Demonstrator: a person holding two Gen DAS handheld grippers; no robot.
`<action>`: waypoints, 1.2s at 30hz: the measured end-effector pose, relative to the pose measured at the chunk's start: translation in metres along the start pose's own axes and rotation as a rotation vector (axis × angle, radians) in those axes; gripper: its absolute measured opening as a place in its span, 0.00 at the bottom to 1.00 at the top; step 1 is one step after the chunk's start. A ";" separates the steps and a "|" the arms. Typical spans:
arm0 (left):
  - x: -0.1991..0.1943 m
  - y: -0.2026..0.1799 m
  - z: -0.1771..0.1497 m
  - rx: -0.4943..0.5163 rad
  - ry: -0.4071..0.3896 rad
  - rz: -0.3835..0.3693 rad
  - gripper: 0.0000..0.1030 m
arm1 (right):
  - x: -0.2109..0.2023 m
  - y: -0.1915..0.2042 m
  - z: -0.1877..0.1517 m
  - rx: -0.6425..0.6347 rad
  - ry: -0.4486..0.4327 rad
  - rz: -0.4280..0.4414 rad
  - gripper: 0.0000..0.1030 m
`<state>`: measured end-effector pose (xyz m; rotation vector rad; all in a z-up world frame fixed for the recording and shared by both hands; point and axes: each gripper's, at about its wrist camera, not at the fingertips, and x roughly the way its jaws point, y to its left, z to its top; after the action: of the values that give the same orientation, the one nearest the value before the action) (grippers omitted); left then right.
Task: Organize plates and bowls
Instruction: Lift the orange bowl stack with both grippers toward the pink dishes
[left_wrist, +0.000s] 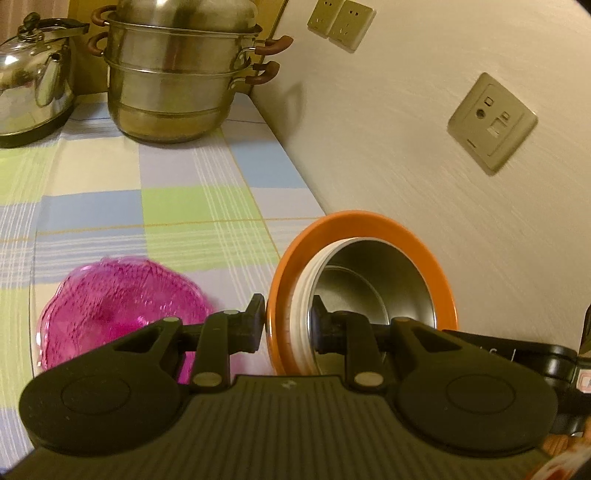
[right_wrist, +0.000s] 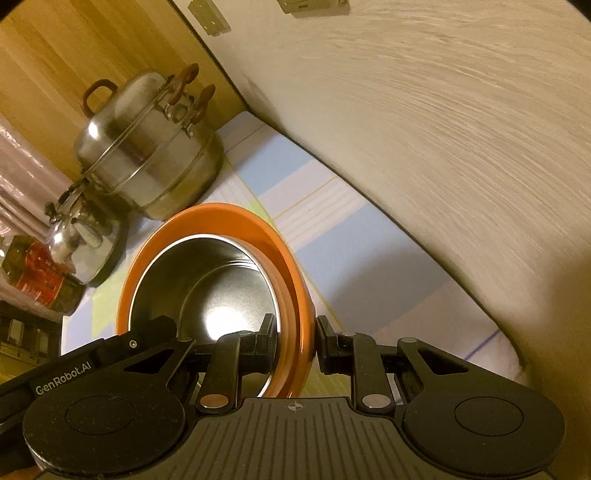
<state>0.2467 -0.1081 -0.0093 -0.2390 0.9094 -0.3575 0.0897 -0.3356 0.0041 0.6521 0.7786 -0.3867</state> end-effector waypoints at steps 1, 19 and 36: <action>-0.004 -0.001 -0.004 -0.002 -0.002 0.000 0.21 | -0.003 0.000 -0.002 -0.004 0.001 0.001 0.22; -0.064 0.013 -0.031 -0.030 -0.039 0.039 0.21 | -0.029 0.025 -0.033 -0.055 0.031 0.050 0.22; -0.091 0.069 -0.015 -0.098 -0.088 0.144 0.21 | 0.006 0.095 -0.031 -0.181 0.097 0.124 0.22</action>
<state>0.1973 -0.0094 0.0233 -0.2755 0.8528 -0.1686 0.1294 -0.2448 0.0204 0.5491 0.8499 -0.1698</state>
